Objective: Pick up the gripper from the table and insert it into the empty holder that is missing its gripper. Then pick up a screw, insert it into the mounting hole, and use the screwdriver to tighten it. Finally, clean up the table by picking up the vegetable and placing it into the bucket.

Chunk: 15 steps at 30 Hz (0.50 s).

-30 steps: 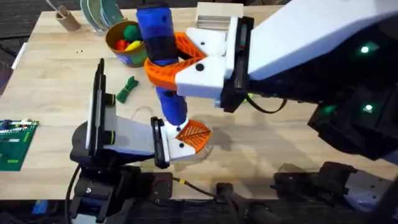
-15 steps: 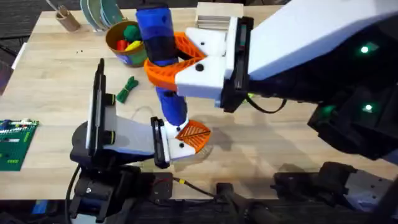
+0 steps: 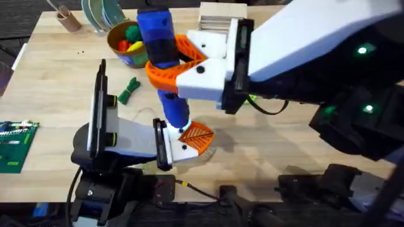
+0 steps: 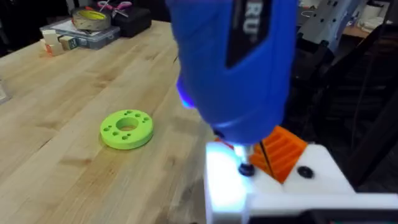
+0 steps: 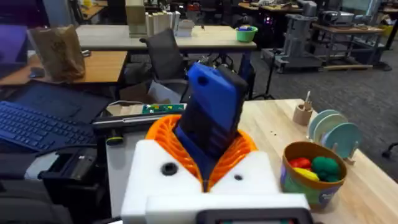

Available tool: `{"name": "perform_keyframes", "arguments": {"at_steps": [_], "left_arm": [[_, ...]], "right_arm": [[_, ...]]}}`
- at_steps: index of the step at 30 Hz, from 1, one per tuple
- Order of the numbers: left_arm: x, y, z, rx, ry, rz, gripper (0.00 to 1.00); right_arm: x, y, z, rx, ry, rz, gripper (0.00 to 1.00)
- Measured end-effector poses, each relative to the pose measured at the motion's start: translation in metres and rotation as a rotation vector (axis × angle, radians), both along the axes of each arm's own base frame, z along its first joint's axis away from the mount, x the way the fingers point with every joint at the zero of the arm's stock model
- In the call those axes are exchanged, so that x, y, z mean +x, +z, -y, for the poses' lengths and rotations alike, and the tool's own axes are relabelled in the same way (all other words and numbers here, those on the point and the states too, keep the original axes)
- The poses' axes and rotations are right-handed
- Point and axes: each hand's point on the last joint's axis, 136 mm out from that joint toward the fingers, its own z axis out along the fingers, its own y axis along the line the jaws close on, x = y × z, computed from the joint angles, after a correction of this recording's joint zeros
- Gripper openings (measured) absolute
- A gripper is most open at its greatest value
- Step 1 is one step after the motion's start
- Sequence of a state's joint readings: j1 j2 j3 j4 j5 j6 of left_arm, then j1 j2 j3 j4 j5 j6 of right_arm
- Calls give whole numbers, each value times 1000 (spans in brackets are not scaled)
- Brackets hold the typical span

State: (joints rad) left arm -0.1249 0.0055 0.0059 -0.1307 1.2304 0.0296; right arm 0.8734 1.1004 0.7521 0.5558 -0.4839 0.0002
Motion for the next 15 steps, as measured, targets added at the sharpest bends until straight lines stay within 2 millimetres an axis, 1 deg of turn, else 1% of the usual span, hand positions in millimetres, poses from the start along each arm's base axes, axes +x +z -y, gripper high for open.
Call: {"name": "perform_keyframes", "arguments": {"at_steps": [11, 15], "left_arm": [[0, 0, 0, 0, -1, 0, 4], [-1, 0, 0, -1, -4, -2, 4]], "right_arm": [[0, -3, -2, -6, 5, -6, 30], [1, -7, -2, -21, 4, -21, 30]]}}
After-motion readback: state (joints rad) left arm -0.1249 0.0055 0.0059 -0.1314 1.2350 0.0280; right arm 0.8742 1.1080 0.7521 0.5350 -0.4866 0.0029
